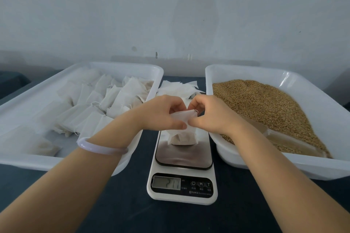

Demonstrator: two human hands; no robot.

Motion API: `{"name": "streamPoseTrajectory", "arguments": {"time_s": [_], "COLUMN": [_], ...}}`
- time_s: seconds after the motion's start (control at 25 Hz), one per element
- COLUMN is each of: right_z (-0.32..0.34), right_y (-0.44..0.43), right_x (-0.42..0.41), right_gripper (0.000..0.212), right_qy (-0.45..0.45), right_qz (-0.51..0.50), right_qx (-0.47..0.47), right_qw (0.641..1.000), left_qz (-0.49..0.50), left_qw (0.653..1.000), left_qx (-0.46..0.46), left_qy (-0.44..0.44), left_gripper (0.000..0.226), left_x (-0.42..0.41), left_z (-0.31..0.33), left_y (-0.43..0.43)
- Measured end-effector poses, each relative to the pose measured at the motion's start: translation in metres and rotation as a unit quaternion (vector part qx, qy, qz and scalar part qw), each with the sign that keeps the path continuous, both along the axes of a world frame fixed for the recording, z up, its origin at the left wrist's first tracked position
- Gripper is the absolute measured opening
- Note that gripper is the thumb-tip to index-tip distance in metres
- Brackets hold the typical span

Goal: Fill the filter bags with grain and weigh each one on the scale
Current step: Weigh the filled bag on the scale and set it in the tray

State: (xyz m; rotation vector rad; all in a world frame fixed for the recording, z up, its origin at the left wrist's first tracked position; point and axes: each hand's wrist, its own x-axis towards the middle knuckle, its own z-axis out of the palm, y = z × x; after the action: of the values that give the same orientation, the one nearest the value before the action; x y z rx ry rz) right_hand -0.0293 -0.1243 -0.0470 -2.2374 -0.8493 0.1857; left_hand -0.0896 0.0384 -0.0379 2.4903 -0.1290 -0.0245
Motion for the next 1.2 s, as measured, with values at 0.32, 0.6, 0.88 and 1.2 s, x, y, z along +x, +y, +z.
{"name": "streamPoseTrajectory", "arguments": {"time_s": [0.32,0.6,0.88,1.2], "right_z": [0.004,0.004,0.011,0.011], "right_y": [-0.001,-0.003,-0.003,-0.002], "right_x": [-0.003,-0.002,-0.004,-0.003], "right_gripper": [0.022,0.018,0.016,0.013], "right_qy": [0.006,0.013,0.034,0.042], "right_qz": [-0.007,-0.008,-0.046,-0.036], "right_qx": [0.034,0.051,0.231,0.307], "right_qw": [0.999,0.999,0.971,0.95], "left_qz": [0.0,0.015,0.05,0.066], "left_qw": [1.0,1.0,0.975,0.985], "left_qx": [0.027,0.026,-0.211,-0.156], "left_qy": [-0.002,-0.001,-0.042,-0.013], "left_gripper": [0.026,0.023,0.015,0.018], "left_x": [0.0,0.002,0.002,-0.002], "left_z": [0.003,0.002,0.004,0.007], "left_y": [-0.002,0.001,0.003,0.002]}}
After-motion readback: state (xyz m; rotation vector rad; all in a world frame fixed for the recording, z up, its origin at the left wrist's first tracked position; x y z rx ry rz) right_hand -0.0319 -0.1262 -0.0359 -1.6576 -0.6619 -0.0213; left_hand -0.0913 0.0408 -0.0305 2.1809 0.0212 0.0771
